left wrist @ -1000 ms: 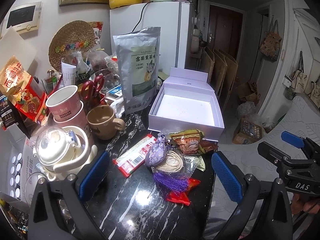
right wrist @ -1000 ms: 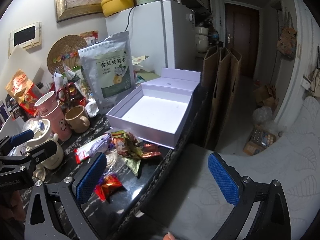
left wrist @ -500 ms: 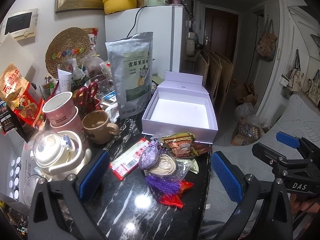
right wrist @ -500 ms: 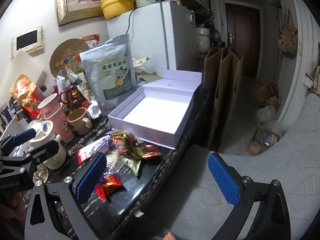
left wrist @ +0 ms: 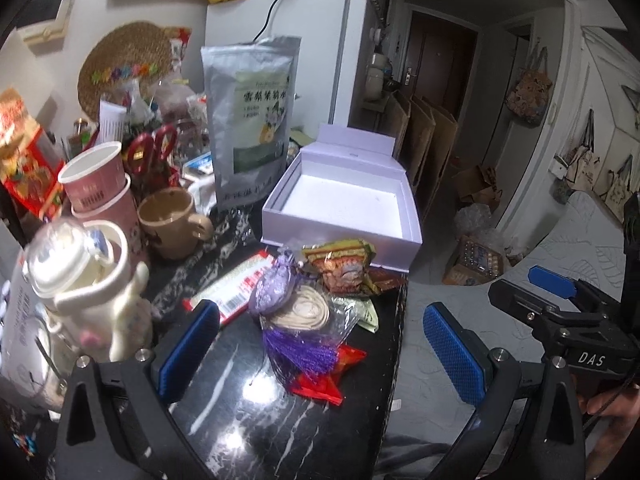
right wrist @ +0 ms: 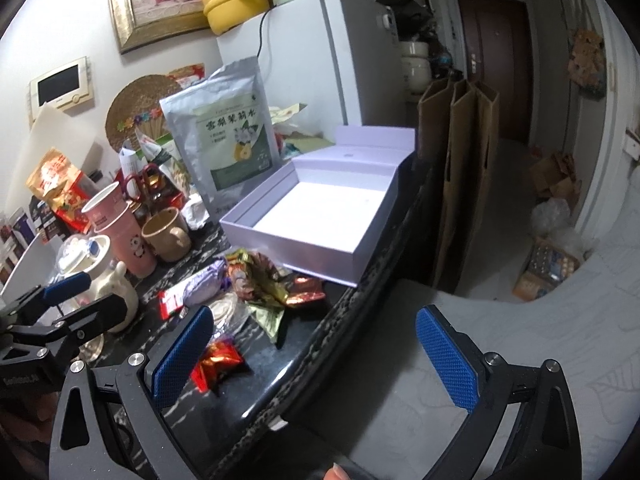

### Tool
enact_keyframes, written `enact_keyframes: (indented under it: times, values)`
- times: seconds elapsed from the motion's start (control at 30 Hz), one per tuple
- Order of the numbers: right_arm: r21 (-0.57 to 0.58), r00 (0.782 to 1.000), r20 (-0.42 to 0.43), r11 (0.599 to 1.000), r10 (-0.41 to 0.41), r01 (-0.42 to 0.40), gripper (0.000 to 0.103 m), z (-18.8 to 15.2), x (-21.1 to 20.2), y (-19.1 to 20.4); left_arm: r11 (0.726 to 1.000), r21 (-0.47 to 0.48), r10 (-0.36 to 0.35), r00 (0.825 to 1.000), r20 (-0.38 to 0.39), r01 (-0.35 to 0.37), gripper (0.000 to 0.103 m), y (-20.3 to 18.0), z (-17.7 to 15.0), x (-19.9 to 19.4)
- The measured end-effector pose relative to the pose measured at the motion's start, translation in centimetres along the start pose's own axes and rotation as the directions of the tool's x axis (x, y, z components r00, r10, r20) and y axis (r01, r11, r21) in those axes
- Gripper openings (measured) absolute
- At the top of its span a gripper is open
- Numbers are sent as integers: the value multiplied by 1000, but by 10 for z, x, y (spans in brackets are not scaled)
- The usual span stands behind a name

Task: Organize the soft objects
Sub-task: 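Grasp the purple pouch with the left tool while the right tool grasps the brown chocolate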

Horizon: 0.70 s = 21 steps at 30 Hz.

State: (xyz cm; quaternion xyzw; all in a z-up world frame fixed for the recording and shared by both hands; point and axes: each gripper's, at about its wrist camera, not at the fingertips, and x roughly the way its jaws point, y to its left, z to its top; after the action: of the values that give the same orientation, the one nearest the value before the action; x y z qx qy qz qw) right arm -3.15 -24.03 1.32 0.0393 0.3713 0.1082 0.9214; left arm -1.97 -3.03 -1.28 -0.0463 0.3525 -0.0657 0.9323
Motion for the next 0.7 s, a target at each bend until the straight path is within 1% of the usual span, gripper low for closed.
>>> enact_keyframes:
  times: [0.2, 0.43, 0.7]
  values:
    - [3, 999, -43, 1000, 27, -27, 103, -8, 18, -8, 999, -40, -11, 999, -52, 9, 103, 4, -14, 17]
    - [3, 993, -103, 998, 59, -59, 103, -16, 42, -14, 995, -92, -56, 992, -117, 45, 103, 8, -28, 40]
    - [9, 985, -155, 997, 77, -77, 103, -21, 67, -23, 989, -151, -25, 989, -144, 3, 103, 26, -17, 69]
